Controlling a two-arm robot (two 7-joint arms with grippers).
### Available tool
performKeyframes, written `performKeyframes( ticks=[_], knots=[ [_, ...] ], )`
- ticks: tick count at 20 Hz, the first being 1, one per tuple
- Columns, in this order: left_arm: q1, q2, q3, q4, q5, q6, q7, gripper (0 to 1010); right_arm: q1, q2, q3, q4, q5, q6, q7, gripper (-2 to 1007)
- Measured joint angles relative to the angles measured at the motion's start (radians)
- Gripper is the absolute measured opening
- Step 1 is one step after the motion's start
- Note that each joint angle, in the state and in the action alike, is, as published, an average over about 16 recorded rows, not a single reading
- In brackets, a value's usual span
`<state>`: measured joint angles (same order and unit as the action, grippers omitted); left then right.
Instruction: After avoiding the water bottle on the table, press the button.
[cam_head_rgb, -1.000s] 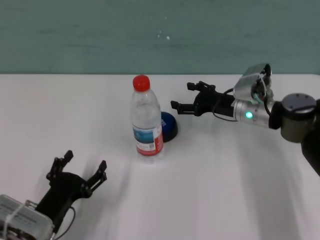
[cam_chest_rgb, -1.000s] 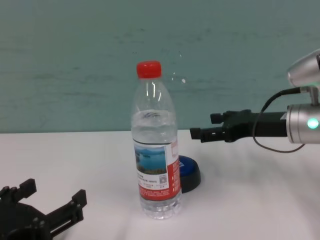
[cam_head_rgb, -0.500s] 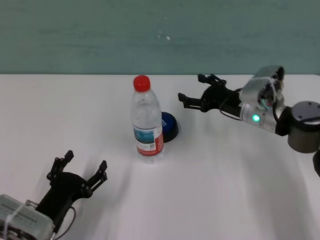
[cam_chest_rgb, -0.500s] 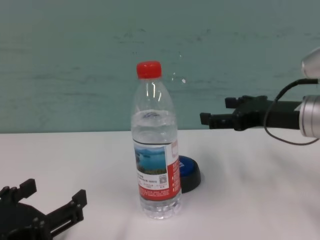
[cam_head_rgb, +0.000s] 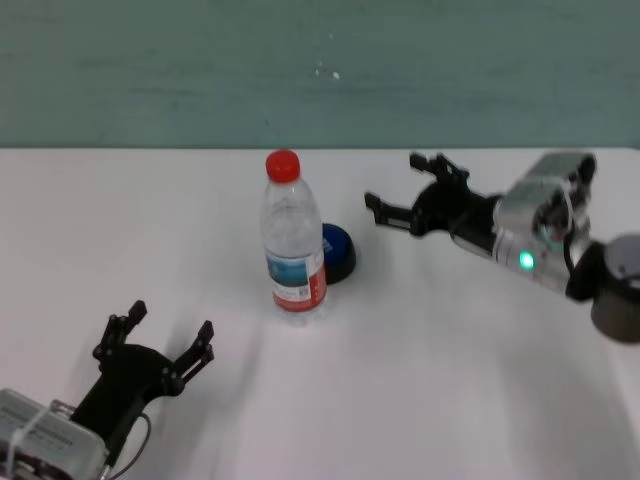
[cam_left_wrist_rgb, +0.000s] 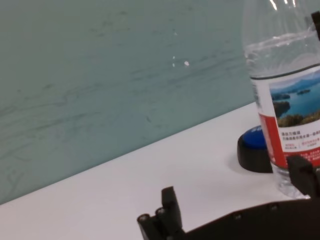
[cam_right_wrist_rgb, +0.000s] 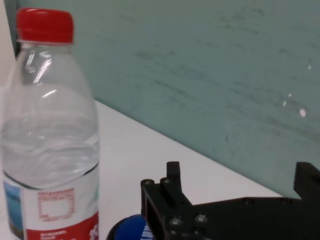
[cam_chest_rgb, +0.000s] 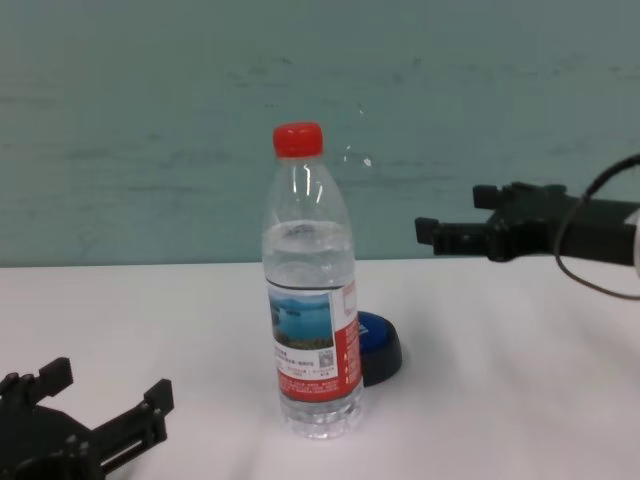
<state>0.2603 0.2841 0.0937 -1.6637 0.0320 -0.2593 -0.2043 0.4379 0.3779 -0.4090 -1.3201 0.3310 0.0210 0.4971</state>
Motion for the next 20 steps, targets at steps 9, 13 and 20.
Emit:
performKeyframes(
  ticks=[9,13,20],
  knots=[
    [0.000,0.000,0.000,0.000,0.000,0.000,0.000,1000,-0.177,0.014,0.058,-0.153,0.023,-0.028,-0.094,1004],
    [0.000,0.000,0.000,0.000,0.000,0.000,0.000,1000,-0.233,0.007,0.080,-0.182,0.024,-0.055,-0.118,1004],
    [0.000,0.000,0.000,0.000,0.000,0.000,0.000,1000,-0.278,-0.009,0.096,-0.192,0.017,-0.082,-0.125,1004]
  ],
)
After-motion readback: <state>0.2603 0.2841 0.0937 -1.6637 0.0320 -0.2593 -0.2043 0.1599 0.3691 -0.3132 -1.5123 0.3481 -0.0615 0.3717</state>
